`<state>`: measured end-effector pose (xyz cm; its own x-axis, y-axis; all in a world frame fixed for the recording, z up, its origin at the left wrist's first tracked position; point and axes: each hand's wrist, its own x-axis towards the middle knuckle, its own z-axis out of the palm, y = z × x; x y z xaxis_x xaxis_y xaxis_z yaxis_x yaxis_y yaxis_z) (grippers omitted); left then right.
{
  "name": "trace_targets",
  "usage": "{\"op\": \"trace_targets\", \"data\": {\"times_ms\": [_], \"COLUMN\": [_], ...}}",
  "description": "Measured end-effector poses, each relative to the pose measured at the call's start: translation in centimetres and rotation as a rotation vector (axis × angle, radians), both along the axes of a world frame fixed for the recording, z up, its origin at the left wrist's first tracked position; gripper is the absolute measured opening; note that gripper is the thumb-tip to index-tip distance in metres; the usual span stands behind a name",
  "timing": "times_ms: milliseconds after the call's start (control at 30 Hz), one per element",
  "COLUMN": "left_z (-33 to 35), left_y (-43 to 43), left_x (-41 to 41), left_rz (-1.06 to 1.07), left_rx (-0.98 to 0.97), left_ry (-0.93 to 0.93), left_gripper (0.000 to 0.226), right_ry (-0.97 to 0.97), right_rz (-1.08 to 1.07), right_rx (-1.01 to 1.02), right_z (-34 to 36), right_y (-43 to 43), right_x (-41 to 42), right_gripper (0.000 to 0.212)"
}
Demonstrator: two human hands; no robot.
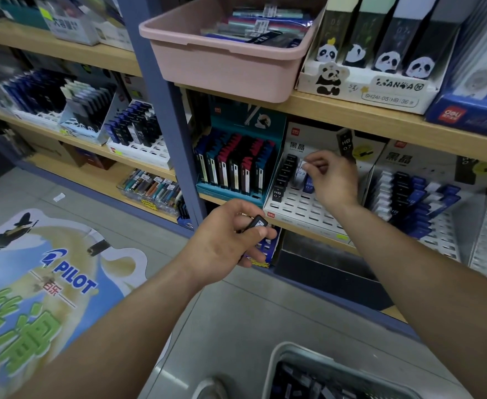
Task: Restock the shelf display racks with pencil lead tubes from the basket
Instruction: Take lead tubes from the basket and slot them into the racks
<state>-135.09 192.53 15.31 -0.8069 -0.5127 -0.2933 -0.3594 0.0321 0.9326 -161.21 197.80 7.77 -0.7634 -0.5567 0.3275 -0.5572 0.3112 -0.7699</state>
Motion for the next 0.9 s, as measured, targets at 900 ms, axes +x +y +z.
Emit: {"op": "trace_targets", "data": {"times_ms": [900], "left_z": [-1.0], "left_y": [-0.8], "left_x": [0.2], "left_rz": [0.115], "left_rx": [-0.038], "left_ry": [-0.004], "left_gripper": [0.038], "right_ry": [0.354], "right_rz": [0.106], "right_rx": [0.317], "right_z": [-0.2], "right_y": [1.1], "right_x": [0.4], "right_gripper": [0.023]}}
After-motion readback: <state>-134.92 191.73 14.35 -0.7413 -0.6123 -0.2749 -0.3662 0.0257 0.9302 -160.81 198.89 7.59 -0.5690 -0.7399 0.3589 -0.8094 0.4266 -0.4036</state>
